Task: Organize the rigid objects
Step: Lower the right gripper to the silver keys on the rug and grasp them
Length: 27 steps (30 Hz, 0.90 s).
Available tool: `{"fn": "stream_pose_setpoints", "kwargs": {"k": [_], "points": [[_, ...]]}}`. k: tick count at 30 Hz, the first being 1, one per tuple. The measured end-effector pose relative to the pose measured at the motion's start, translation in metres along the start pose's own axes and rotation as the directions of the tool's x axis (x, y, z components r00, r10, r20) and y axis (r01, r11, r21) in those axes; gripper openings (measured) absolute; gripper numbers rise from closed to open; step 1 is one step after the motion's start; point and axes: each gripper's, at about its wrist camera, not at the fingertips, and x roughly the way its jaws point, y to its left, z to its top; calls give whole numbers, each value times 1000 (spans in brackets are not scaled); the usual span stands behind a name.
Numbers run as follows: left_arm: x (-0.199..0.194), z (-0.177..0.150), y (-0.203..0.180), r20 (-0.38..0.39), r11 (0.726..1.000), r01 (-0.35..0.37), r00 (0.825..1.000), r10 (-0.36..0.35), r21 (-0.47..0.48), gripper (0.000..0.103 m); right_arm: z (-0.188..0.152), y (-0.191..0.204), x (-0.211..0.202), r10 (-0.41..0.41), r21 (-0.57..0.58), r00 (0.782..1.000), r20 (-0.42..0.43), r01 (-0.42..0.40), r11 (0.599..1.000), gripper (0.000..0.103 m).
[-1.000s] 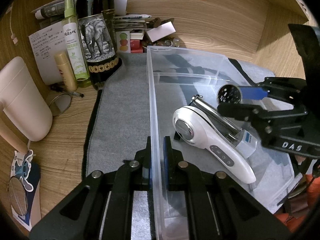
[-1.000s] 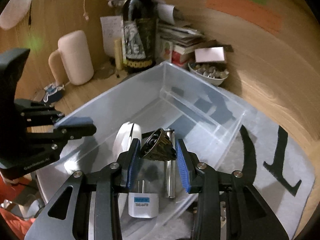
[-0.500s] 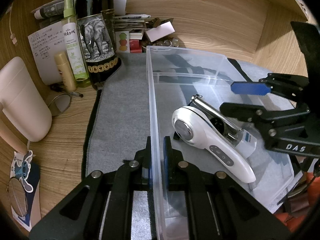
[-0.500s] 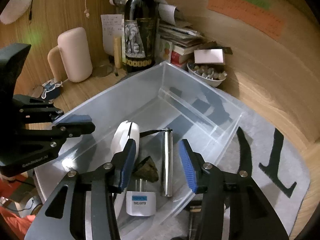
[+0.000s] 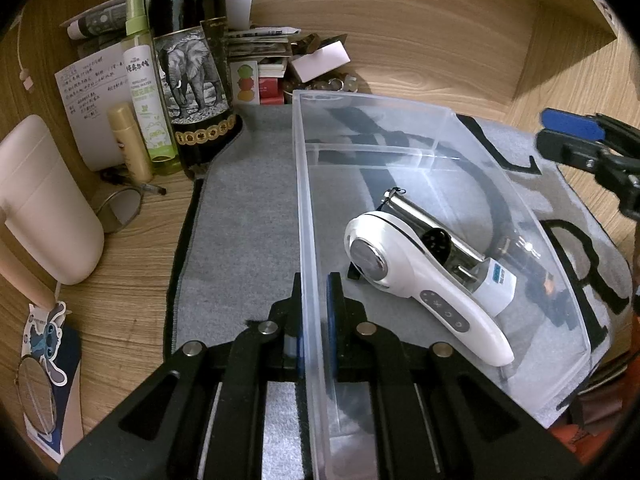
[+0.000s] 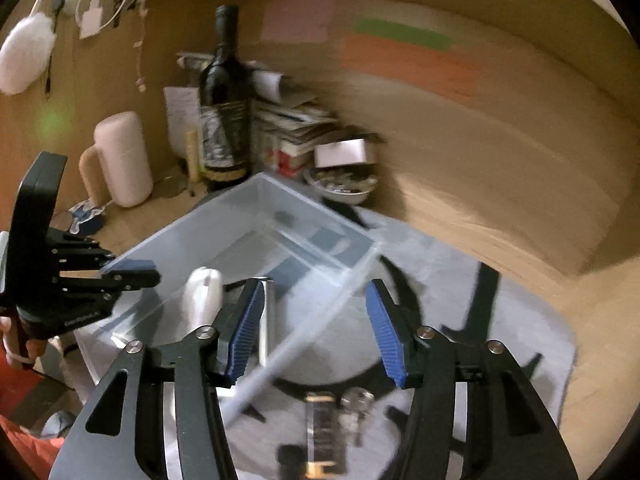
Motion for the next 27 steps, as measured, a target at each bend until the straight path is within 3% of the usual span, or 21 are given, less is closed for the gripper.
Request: {"fn": "stream_pose_setpoints", "kwargs": {"k": [5, 11, 20, 27], "points": [[0, 0, 0, 0, 1000, -1, 1000, 1, 2, 6, -16, -20, -6, -54, 41, 998, -23, 55, 998, 56], [0, 0, 1, 0, 1000, 1, 1000, -1, 0, 6, -49, -32, 11, -59, 79, 990, -127, 69, 995, 56], [1, -2, 3, 0, 1000, 2, 1000, -2, 0, 6, -94, -43, 49, -37, 120, 957, -287, 75, 990, 55], [1, -2, 3, -1, 1000, 1, 1000, -1, -2, 6, -96, -46, 55, -14, 160, 961, -274, 60, 985, 55]]}}
